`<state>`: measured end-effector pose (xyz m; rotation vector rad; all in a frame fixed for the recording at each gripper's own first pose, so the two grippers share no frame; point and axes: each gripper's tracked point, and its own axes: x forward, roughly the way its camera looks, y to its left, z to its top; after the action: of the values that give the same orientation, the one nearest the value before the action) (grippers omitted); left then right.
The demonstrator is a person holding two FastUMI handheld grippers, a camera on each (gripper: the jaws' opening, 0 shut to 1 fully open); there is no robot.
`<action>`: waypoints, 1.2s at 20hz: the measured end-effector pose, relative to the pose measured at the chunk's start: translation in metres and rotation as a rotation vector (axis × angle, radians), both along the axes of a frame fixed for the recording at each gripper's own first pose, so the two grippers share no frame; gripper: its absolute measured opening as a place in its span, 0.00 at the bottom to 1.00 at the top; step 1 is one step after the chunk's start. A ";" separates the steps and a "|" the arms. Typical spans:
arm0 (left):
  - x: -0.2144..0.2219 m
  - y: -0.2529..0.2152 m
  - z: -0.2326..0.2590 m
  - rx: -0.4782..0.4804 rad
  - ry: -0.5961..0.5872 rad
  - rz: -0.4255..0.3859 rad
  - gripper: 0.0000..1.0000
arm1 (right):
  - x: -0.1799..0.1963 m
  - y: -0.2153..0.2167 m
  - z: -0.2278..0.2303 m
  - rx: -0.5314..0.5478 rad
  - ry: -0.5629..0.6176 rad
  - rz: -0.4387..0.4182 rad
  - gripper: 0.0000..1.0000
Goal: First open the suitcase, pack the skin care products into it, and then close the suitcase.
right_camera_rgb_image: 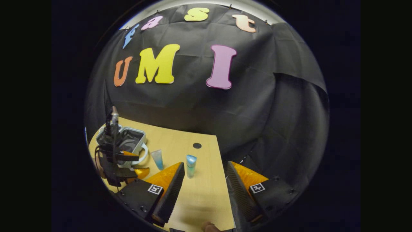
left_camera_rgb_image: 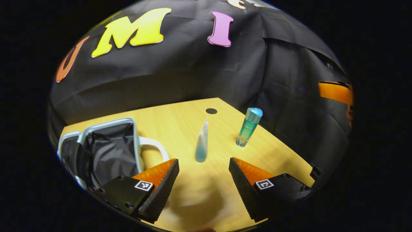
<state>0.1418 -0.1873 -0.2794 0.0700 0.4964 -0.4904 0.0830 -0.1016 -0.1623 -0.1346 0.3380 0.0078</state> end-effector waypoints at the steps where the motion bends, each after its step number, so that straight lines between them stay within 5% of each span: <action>1: 0.011 -0.006 -0.010 0.010 0.010 0.021 1.00 | 0.004 -0.007 -0.009 0.007 0.017 0.001 0.79; 8: 0.069 -0.018 -0.049 0.083 -0.011 0.149 0.94 | 0.020 -0.037 -0.069 0.015 0.116 0.027 0.80; 14: 0.077 -0.022 -0.058 0.101 -0.017 0.157 0.49 | 0.031 -0.028 -0.100 0.005 0.146 0.123 0.80; 24: 0.023 -0.003 0.018 0.043 -0.063 0.140 0.42 | 0.086 0.037 -0.103 0.022 0.097 0.229 0.79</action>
<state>0.1646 -0.1905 -0.2617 0.0909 0.4466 -0.3392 0.1689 -0.0649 -0.2656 -0.1505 0.4179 0.2453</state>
